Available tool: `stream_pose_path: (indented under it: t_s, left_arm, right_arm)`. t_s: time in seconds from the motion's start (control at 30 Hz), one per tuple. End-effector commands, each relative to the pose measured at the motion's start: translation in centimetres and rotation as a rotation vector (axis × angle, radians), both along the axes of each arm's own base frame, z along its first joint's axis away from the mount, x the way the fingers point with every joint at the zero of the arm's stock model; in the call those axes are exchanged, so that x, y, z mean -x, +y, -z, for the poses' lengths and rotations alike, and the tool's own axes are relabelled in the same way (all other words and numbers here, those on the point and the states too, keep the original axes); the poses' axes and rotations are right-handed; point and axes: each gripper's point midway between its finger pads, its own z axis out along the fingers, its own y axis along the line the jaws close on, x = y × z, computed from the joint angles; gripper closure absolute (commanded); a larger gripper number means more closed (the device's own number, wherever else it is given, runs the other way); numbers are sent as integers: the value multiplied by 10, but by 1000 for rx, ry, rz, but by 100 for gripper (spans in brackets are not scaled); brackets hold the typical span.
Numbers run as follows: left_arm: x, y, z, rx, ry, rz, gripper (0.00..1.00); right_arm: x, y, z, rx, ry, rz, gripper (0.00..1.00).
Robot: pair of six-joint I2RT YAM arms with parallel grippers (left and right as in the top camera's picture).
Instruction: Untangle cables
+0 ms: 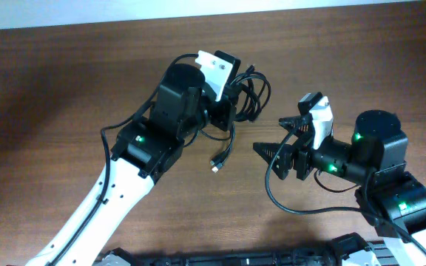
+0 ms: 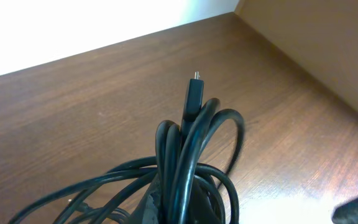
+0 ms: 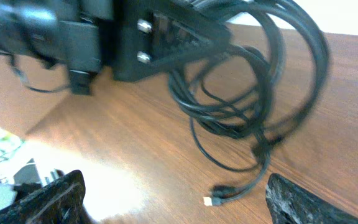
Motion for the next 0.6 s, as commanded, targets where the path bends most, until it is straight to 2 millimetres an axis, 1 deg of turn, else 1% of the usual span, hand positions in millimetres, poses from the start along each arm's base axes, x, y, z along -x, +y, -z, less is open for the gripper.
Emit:
stream_pose_path:
  t_s: [0.0,0.03,0.1,0.27,0.37,0.47,0.5,0.57]
  left_arm:
    - [12,-11,-11,79,29,76,100]
    - [21,-19,-14,106,41,137,100]
    - [31,-27,-19,140,52,208,100]
    - [45,-35,-23,168,65,305,100]
    - [51,-37,-23,167,62,345,100]
    - [51,-38,-23,167,59,349,100]
    - [51,-38,-24,169,56,349,100]
    - [51,-39,-27,176,47,356,100]
  right_arm:
    - [13,12,-16,-67,-29,-109,8]
    - [11,12,-17,-64,-37,-99,8]
    - [2,5,-12,-35,-36,-37,8]
    - [-20,-9,-1,27,-29,88,9]
    - [-28,-16,4,54,-27,142,9]
    - [-32,-19,6,67,-25,167,8]
    - [-32,-19,7,68,-21,167,9]
    - [-32,-18,10,58,4,162,14]
